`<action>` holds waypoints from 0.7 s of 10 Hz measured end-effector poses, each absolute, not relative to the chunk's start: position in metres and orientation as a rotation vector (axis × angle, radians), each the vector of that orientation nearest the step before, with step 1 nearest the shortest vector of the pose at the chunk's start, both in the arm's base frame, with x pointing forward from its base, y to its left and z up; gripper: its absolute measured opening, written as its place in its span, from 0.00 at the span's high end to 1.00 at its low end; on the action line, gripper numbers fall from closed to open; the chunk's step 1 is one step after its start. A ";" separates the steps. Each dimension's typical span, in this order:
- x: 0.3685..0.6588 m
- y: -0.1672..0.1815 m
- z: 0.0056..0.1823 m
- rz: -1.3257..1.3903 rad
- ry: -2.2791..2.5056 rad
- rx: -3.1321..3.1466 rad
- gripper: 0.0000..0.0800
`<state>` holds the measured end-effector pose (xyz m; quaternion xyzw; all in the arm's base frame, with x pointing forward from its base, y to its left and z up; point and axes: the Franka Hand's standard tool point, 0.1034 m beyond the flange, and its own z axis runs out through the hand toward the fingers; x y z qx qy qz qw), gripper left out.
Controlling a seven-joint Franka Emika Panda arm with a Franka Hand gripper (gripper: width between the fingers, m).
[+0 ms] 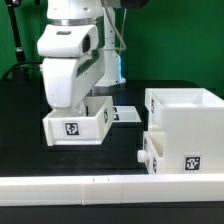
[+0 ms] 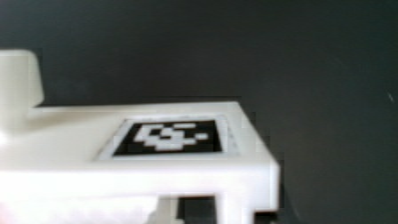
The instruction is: Assemble drawer
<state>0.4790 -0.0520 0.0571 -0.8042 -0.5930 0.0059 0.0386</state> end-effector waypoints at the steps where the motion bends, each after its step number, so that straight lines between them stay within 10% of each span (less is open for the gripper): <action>1: 0.481 -0.053 0.057 0.007 -1.928 -2.395 0.95; 7: 0.510 -0.052 0.060 0.027 -2.203 -2.244 0.95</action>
Offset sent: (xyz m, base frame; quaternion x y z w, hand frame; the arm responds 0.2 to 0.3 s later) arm 0.0502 0.0015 0.0067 0.0172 -0.1139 -0.1203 0.9860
